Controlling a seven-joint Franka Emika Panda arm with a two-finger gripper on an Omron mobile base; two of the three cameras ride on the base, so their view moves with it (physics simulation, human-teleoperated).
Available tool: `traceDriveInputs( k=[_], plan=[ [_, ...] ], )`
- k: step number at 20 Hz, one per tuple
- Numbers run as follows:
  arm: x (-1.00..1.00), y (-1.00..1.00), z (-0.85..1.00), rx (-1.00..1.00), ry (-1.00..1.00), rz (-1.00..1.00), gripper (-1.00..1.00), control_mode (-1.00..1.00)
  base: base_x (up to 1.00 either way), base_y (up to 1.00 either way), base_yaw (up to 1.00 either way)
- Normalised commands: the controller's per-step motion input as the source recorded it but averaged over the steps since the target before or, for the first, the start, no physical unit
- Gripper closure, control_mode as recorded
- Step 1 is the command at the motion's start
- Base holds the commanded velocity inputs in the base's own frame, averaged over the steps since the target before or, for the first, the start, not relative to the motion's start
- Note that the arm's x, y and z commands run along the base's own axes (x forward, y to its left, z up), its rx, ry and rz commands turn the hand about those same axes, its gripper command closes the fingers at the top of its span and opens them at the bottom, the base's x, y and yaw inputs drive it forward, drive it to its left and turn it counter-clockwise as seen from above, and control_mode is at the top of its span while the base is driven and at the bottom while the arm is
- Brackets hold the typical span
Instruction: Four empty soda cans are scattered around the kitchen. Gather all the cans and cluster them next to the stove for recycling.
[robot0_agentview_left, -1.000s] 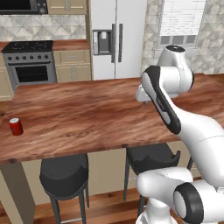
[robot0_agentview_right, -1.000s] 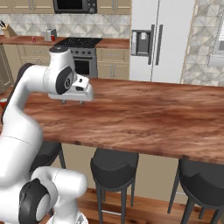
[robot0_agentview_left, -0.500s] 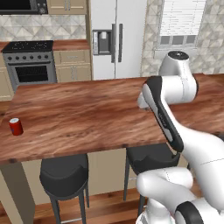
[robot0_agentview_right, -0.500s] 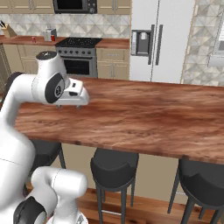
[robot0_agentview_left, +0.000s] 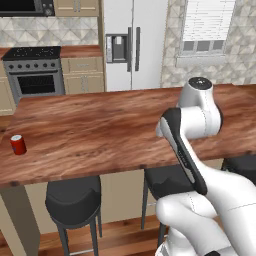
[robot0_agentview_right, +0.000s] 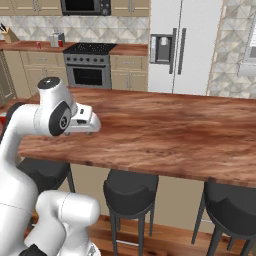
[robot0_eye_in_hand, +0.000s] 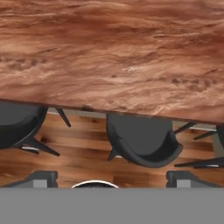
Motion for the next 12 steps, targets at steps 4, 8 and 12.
traceDriveInputs(
  k=[4, 8, 12],
  plan=[
    [-0.05, 0.0, -0.07, 0.0, 0.07, 0.0, -1.0, -1.0, 0.0, 0.0, 0.0],
    [-0.06, 0.03, -0.07, 0.0, 0.01, 0.0, -1.0, 1.0, -0.26, 0.36, 0.0],
    [0.0, 0.0, 0.0, 0.0, 0.0, 0.0, -1.0, 1.0, -0.27, 0.97, 0.0]
  ],
)
